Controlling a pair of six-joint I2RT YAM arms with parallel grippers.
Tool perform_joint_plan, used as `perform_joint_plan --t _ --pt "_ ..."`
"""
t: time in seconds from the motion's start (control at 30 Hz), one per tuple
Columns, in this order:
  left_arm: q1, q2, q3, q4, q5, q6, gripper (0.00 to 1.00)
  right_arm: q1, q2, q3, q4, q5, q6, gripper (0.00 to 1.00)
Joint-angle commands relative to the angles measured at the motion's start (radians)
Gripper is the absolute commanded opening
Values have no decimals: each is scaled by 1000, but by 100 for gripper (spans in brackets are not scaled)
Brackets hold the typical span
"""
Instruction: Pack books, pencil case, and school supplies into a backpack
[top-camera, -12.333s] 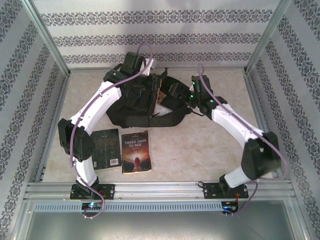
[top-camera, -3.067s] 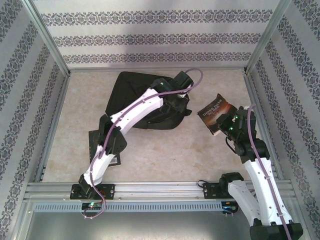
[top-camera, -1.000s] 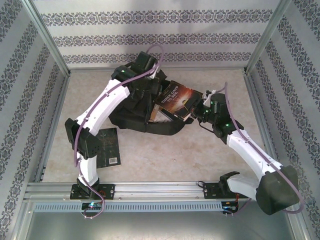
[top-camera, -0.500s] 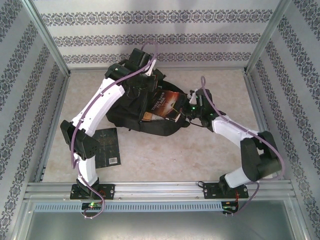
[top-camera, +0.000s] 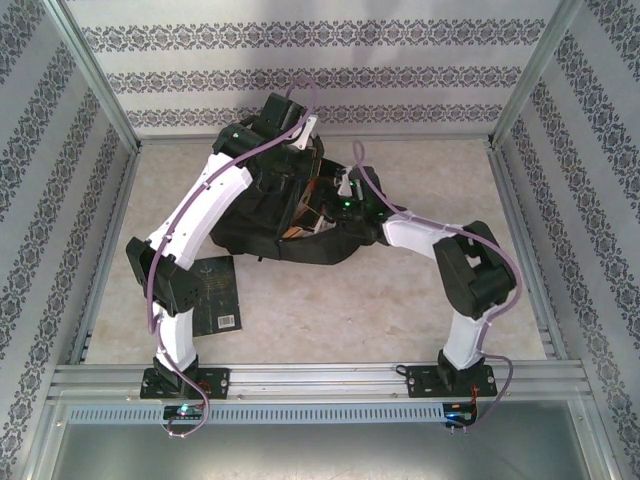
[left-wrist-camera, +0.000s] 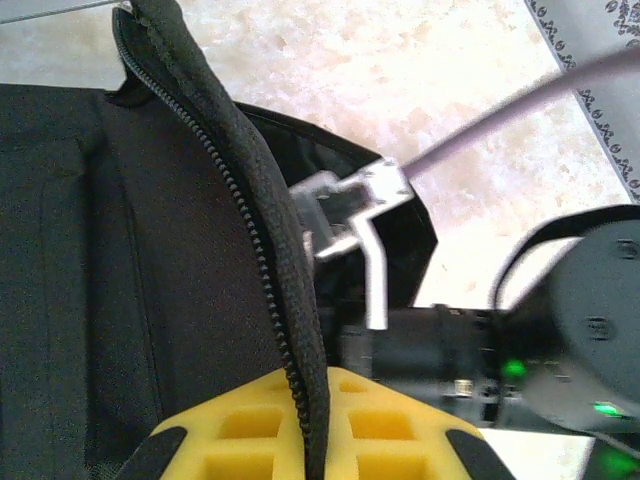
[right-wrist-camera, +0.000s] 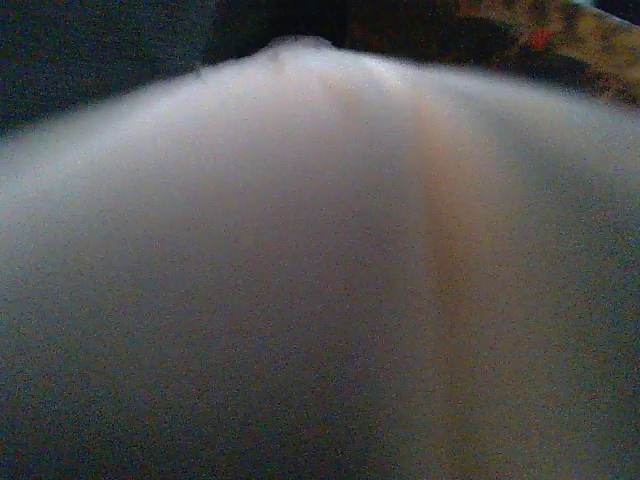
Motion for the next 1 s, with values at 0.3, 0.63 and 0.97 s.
perform_joint_plan --t 0.3,0.63,0.97 --pt "30 -3 34 64 43 -20 0 25 14 73 -107 118 -80 98" --pt "4 46 26 110 145 -82 0 0 -394 -212 -239 401 -218 98" --pt "-165 106 35 128 170 -96 0 -22 -893 -406 -658 936 -182 95"
